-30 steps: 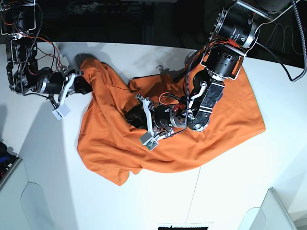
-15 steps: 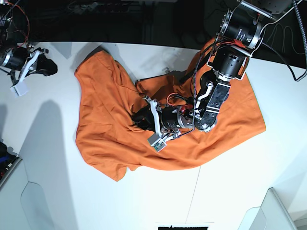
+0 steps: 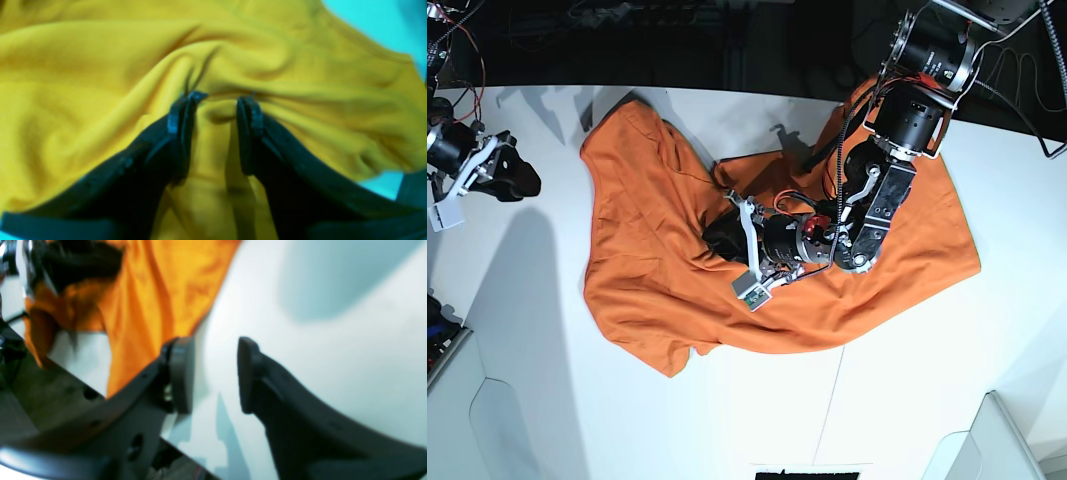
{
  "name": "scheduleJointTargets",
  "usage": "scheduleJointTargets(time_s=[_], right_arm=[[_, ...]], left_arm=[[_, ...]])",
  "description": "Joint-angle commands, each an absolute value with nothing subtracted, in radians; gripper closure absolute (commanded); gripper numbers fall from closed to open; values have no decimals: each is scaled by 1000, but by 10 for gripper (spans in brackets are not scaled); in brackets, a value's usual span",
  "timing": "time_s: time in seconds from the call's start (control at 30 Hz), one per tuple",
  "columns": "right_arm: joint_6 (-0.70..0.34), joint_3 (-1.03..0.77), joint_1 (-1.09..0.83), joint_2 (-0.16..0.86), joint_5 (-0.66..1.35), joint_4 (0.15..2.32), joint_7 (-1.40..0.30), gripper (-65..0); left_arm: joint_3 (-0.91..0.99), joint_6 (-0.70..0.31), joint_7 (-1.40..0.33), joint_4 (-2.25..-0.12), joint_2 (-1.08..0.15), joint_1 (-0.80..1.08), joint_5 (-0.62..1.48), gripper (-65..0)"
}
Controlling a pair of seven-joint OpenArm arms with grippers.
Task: Layout the t-shirt on the table in an organized manner, then fold the t-shirt properly
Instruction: 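Grasp the shirt edge with the right gripper and pull it outward, then stretch the t-shirt flat by pulling both grippers apart along the table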
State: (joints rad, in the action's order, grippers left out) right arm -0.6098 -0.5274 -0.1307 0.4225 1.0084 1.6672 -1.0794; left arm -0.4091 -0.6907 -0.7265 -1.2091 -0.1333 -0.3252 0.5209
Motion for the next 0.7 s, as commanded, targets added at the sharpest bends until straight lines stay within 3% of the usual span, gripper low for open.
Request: scheduleJointTargets(time_s=[0.0,0.2,0.33,0.67], right_arm=[[-612,-524,-117,422,1005,1681,-1050,-252],[-605,-404,-34,361,857,1616,-933,-234],[-605,-291,71,359,770,1562,-867,0],[-601,-108,282,273,509,1259,-719,0]], left_arm=[[-407,-698,-729,-1257,-128,-360,550,-241],[-397,-698,-794,-1346,-134,-347,653,-225],[-348,-698,-821,-1462,-145,-295,654,-180],[15,-698,-820,-1664,-287,-96,680,-180]])
